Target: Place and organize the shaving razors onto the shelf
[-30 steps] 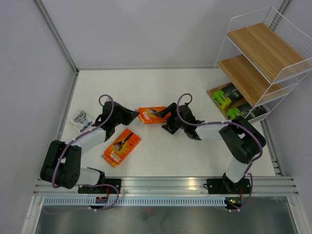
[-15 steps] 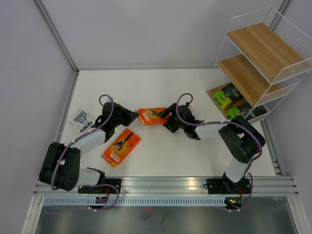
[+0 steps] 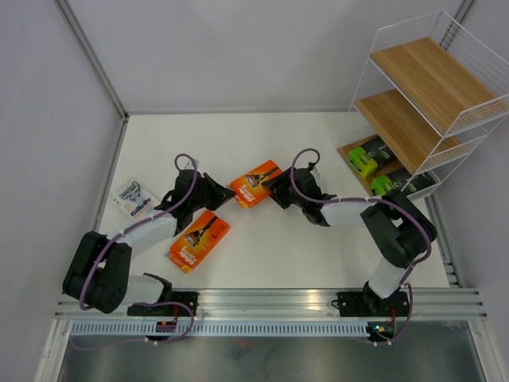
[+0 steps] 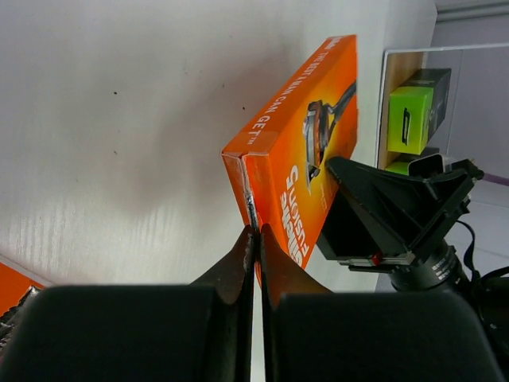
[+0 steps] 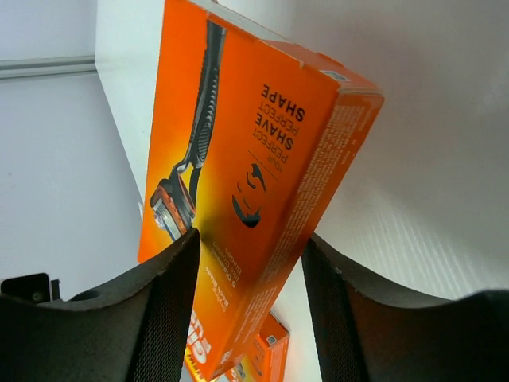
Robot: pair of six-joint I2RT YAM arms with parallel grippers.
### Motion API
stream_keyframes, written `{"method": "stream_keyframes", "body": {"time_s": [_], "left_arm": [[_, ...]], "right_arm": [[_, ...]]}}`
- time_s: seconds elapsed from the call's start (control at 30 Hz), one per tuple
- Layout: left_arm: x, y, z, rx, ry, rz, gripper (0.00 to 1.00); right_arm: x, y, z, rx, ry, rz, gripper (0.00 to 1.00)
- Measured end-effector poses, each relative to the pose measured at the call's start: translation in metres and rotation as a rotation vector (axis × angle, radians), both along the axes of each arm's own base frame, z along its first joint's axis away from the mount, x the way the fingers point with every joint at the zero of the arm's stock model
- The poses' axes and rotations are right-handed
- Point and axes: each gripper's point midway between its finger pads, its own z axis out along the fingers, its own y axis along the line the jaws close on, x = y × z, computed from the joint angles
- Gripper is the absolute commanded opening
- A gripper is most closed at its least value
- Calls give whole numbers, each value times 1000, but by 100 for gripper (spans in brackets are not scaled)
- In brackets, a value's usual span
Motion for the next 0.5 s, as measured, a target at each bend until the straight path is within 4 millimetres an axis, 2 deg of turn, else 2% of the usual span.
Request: {"method": "stream_keyframes", "body": {"time_s": [0.13,0.23,0.27,0.4,0.5], "left_arm": [[-1,-2,-2,3,-7,-6,2],[1,-6,-1,1,-21,-10,2],[1,-9,0,-1,-28,-16,2],[3,-25,3,-10,-46,-51,2],[11,-42,15,-21,-73,-81,2]], "right_arm": [[2,-4,19,-4,-45,-5,57],[4,-11,43,-32,-111,-14,51],[5,-15,53,-44,-138,-19,46],[5,-28,88,-91,-233,-36,42],[5,-39,109,-138,-292,-54,41]]}}
